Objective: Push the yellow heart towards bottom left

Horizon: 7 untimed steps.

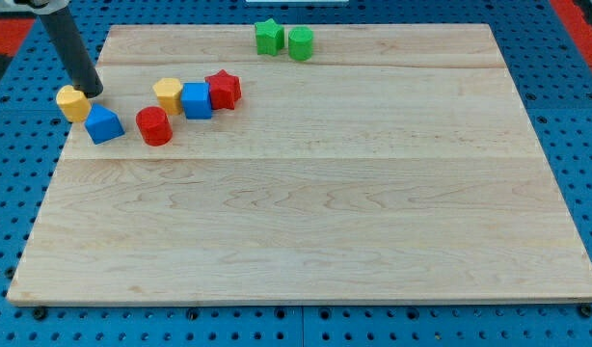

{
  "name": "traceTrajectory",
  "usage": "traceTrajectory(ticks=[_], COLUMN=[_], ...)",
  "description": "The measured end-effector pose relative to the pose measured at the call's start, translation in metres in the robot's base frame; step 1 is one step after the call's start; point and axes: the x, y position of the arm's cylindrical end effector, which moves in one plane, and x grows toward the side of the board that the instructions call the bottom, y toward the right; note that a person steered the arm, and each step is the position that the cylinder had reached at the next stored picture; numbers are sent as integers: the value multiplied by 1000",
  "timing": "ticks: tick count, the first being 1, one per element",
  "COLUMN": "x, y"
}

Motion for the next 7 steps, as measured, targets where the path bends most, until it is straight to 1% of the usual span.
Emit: traceTrajectory(ticks=[1, 2, 3, 4, 5, 6, 7], x=[-59, -63, -59, -2, 25, 62, 105], y=[7, -30, -32, -32, -30, 8, 4])
